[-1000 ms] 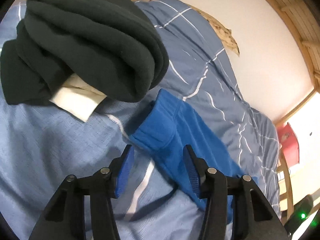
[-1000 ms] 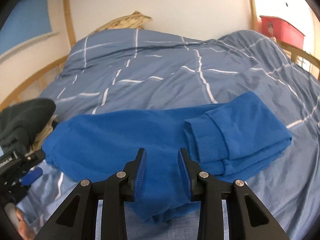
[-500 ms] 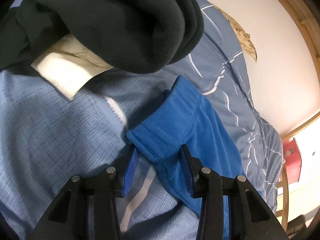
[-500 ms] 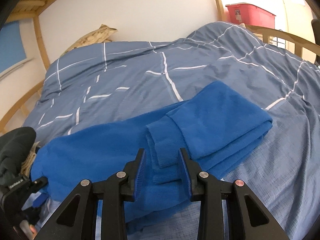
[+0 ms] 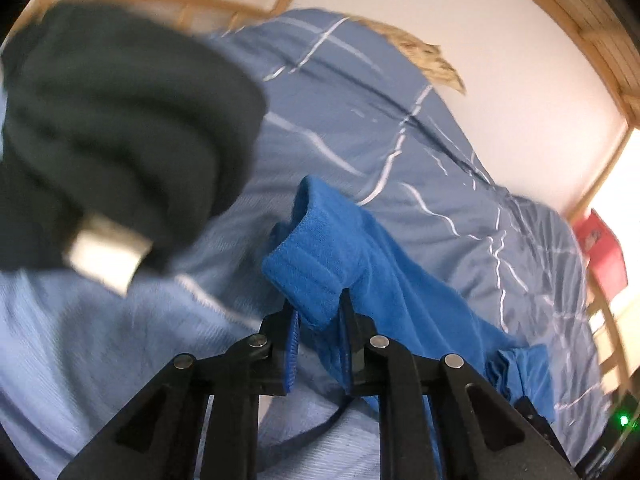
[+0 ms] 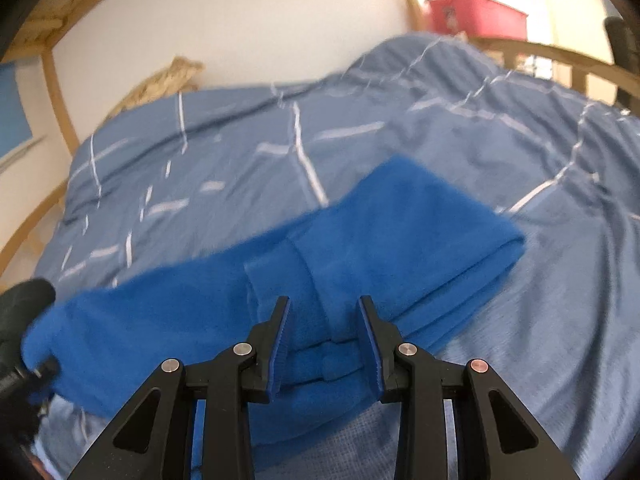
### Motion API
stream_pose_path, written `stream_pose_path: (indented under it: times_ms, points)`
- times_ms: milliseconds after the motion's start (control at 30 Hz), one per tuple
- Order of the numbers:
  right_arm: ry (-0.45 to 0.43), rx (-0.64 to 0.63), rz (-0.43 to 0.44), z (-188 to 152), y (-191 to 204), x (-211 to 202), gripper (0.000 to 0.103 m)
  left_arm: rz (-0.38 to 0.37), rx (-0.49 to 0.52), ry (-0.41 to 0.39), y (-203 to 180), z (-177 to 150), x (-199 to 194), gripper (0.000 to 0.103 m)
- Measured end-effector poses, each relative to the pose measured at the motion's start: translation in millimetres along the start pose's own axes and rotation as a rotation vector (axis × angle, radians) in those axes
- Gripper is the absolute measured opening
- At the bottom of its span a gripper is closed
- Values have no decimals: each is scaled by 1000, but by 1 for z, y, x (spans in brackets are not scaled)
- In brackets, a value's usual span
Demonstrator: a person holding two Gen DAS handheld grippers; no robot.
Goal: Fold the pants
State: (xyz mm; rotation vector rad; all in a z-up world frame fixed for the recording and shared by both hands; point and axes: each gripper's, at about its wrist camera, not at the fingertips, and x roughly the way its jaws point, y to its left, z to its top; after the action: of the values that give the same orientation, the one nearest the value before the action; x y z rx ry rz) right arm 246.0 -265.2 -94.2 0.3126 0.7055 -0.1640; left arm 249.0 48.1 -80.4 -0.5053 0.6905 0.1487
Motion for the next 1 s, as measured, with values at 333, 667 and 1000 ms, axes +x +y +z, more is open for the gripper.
stream_pose_path:
  times_ms: [333, 667, 1000]
  points:
    - [-8, 20, 163, 14, -31, -27, 34, -63, 405, -125, -109, 3, -44, 17]
    - [-18, -81, 221, 64, -82, -51, 34, -296, 578, -59, -217, -28, -42, 14]
    - [-2, -53, 155, 74, -145, -35, 34, -449, 769, 61, -312, -98, -20, 14]
